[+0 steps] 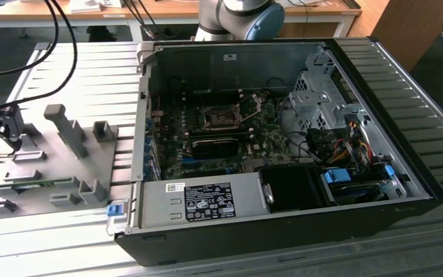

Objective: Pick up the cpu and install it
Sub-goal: 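Pick up the cpu and move it towards the insertion slot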

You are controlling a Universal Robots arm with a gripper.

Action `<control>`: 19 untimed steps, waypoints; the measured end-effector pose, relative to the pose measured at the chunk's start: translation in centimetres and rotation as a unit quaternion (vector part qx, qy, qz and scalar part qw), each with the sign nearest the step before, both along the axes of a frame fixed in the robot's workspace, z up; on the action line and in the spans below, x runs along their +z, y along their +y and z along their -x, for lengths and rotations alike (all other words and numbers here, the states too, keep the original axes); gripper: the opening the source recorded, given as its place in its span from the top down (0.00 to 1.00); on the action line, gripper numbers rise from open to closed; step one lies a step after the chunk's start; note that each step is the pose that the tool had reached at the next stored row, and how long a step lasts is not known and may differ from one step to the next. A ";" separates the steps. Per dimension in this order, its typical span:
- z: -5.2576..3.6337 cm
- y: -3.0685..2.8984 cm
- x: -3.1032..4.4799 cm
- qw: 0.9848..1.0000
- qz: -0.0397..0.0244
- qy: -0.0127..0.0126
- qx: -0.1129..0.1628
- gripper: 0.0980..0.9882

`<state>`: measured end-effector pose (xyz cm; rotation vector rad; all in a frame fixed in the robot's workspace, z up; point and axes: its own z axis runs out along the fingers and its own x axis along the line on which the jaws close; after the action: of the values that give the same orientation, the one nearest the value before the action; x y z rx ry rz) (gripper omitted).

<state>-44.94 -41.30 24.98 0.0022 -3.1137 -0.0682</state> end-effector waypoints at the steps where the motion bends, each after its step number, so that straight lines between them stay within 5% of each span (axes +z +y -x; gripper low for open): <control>1: 0.00 0.00 0.04 1.000 0.000 0.000 0.000 0.52; 19: 0.00 0.00 0.74 1.000 0.000 0.000 0.000 0.52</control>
<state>-44.94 -41.30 25.71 0.0022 -3.1135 -0.0680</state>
